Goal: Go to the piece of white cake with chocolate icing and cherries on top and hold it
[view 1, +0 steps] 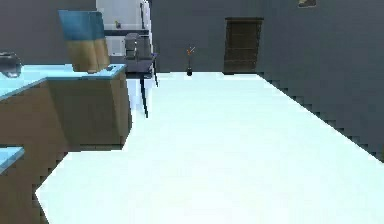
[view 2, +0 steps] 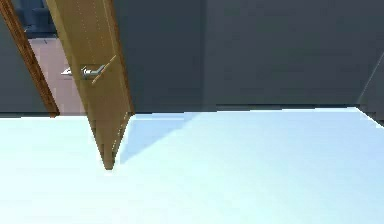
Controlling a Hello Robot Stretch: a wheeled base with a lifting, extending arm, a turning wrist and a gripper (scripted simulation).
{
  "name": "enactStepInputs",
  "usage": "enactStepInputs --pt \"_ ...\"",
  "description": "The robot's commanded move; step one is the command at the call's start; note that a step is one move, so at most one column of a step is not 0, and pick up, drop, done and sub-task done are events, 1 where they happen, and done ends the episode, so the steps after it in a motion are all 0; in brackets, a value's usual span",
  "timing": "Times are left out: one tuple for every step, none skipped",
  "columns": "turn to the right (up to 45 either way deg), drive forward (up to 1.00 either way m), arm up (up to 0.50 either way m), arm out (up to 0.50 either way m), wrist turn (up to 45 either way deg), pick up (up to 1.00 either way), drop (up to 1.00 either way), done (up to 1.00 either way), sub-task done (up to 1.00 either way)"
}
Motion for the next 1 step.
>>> enactStepInputs --pt "0.0 1.00 0.00 0.00 0.0 0.00 0.00 0.00 0.00"
